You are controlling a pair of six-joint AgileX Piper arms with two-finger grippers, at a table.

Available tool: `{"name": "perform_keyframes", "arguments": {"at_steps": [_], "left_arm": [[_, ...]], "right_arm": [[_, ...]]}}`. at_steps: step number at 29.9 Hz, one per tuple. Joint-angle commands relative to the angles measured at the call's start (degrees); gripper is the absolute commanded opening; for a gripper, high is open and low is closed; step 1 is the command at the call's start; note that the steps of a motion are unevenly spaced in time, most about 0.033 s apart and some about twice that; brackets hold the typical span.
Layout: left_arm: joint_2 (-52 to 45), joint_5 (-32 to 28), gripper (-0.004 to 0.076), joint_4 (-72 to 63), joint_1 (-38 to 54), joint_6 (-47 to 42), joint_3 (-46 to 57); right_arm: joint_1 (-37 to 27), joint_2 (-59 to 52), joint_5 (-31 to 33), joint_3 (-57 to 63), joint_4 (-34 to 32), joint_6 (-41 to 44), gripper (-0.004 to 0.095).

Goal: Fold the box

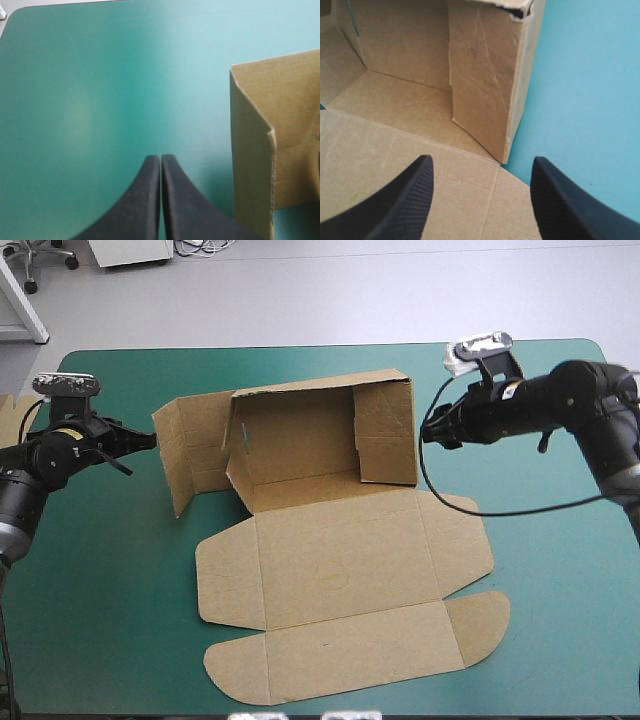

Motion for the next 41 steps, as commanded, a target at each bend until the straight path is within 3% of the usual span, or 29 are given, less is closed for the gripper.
{"name": "perform_keyframes", "arguments": {"at_steps": [1,7,9,13,25,34,41], "left_arm": [[-1.5,-3.9,0.0000,-1.2,0.0,0.0,-1.4],[-1.5,-3.8,0.0000,-2.2,0.0,0.5,-1.4],[-1.5,-3.7,0.0000,-2.2,0.0,0.5,-1.4],[-1.5,-3.7,0.0000,-2.2,0.0,1.2,-1.4],[-1.5,-3.5,0.0000,-2.2,0.0,1.5,-1.4],[-1.5,-3.6,0.0000,-2.0,0.0,1.7,-1.4],[-1.5,-3.7,-0.0001,-2.0,0.0,1.7,-1.4]], "right_arm": [[-0.3,-7.3,-12.5,10.9,4.9,-5.3,0.0540],[-0.3,-13.1,-37.5,28.9,16.8,-14.4,0.0540],[-0.2,-12.4,-41.4,31.1,22.1,-19.8,0.0540],[-0.2,-8.6,-40.7,32.0,29.8,-28.4,0.0540],[-0.2,-1.3,-36.7,30.6,42.5,-41.4,0.0541],[-0.1,3.8,-34.9,28.6,46.5,-45.3,0.0541],[2.5,6.7,-35.2,22.4,45.7,-45.5,0.0541]]}}
